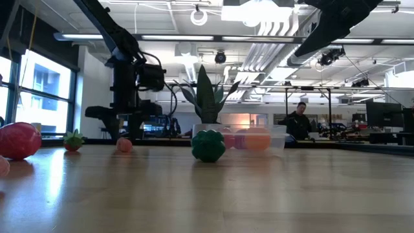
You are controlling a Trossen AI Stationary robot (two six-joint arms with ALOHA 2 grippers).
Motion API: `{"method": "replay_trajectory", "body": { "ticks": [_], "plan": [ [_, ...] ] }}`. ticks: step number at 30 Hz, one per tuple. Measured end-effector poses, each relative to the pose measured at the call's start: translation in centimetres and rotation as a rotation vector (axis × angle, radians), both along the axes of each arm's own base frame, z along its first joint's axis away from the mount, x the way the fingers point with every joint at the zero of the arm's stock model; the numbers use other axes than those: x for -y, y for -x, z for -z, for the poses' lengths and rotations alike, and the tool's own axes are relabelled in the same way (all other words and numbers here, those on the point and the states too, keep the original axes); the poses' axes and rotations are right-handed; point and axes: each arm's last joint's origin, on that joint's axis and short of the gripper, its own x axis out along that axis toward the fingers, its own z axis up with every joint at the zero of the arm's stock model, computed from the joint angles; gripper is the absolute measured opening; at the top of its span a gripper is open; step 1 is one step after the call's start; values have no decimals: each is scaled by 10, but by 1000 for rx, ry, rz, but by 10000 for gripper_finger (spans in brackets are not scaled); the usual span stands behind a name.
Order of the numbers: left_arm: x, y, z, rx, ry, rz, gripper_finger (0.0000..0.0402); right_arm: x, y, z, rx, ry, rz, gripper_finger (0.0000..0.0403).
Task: Pick and placing Produce into tupperware
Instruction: Put the red cherry into the transparent container
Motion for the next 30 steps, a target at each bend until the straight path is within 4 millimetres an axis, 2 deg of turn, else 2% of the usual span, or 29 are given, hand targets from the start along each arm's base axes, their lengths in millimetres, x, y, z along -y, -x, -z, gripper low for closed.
{"method": "replay_trajectory", "body": {
  "ticks": [5,23,30],
  "plan": [
    [-2,-2,8,-13,17,5,191,0,0,0,0,0,0,113],
    [-3,-2,9,-17,-1,-2,190,0,0,0,0,0,0,113],
    [-3,-2,9,-24,-4,-2,156,0,0,0,0,0,0,113]
  ]
}}
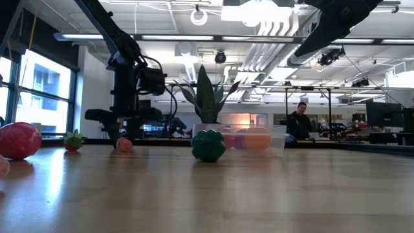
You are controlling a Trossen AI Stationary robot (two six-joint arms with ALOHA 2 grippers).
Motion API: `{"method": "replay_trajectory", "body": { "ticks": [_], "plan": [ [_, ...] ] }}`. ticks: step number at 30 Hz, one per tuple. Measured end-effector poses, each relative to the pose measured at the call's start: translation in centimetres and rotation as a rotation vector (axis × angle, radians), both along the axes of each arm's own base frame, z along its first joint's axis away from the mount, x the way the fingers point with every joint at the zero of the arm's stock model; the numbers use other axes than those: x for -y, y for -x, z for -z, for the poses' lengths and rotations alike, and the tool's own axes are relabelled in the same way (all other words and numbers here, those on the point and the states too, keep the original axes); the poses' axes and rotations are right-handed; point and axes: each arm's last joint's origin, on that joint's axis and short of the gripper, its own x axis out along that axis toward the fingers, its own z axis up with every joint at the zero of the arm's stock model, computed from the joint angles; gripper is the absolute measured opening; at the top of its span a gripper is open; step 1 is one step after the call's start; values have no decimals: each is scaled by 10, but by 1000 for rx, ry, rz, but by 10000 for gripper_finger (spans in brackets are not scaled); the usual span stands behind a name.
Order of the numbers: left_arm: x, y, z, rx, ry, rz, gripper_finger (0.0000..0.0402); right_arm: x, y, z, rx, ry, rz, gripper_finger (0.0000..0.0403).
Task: Pick and placing Produce into tupperware
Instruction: Put the red cherry into the transparent container
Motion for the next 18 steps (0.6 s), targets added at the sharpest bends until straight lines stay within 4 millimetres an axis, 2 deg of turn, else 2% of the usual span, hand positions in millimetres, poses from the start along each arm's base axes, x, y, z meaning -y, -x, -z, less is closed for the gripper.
{"method": "replay_trajectory", "body": {
  "ticks": [8,18],
  "plan": [
    [0,0,0,0,-1,8,116,0,0,0,0,0,0,113],
    [-1,0,0,-8,-15,34,110,0,0,0,0,0,0,113]
  ]
}}
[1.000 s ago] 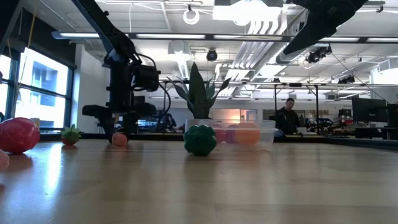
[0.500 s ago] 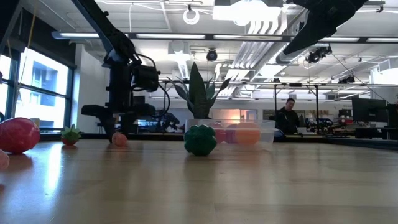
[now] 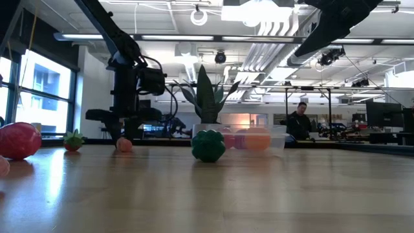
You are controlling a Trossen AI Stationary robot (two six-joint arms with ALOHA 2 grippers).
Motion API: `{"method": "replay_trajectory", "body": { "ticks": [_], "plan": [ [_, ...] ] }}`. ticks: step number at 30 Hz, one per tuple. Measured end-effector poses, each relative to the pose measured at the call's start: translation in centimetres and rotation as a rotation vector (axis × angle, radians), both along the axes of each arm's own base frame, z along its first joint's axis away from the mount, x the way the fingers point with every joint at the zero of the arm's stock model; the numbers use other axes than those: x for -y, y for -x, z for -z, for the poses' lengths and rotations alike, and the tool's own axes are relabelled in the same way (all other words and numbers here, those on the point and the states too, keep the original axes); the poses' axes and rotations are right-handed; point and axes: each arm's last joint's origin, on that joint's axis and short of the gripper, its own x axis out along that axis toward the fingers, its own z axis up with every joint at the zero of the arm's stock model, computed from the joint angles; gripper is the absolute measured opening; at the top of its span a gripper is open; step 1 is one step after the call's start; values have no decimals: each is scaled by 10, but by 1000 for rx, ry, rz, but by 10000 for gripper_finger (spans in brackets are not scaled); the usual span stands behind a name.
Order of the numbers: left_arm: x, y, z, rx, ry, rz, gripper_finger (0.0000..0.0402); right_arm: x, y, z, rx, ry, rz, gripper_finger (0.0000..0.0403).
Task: Pick and placing Produce into tupperware
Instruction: Put the red cherry into the transparent container
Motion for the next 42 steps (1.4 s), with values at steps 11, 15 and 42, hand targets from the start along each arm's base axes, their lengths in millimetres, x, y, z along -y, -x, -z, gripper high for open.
{"method": "replay_trajectory", "body": {
  "ticks": [11,15,42],
  "plan": [
    [-7,-8,-10,45,-25,160,110,0,0,0,0,0,0,113],
    [-8,-16,-23,130,-4,203,110,0,0,0,0,0,0,113],
    [120,-104,-177,665,-544,1064,110,0,0,0,0,0,0,113]
  ]
}}
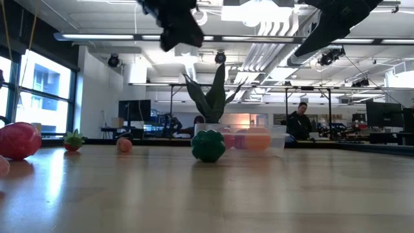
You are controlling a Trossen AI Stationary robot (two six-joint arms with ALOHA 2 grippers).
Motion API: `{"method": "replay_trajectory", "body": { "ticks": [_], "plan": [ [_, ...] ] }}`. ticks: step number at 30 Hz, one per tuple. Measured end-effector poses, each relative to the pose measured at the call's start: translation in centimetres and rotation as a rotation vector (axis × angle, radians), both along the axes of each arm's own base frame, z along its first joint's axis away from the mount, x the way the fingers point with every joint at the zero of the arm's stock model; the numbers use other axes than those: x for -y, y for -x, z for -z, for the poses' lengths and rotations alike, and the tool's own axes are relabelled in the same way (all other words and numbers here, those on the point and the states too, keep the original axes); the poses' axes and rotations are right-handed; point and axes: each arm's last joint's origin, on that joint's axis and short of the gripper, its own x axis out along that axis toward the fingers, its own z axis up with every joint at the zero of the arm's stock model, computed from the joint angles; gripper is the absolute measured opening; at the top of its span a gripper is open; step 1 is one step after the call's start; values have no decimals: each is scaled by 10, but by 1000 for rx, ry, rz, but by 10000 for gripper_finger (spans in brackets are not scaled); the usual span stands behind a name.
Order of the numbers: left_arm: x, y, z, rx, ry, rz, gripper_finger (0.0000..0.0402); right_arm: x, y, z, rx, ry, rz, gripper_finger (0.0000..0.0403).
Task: Pick and placing Produce into tupperware
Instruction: Put the red cherry into the transparent container
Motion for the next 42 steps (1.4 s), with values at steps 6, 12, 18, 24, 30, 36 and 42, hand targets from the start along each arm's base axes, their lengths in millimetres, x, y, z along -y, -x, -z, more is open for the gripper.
{"method": "replay_trajectory", "body": {
  "ticks": [6,12,18,24,30,36,42],
  "plan": [
    [-2,-37,2,-26,-35,68,110,0,0,0,0,0,0,113],
    [-11,-71,31,-142,-11,134,110,0,0,0,0,0,-1,113],
    [-16,-88,75,-275,-4,172,110,0,0,0,0,0,0,113],
    [-21,-99,110,-366,-43,153,110,0,0,0,0,0,0,113],
    [-24,-107,127,-371,-65,156,110,0,0,0,0,0,0,113],
    [-25,-108,131,-388,-76,148,110,0,0,0,0,0,0,113],
    [-24,-106,132,-406,-69,150,110,0,0,0,0,0,-1,113]
  ]
}}
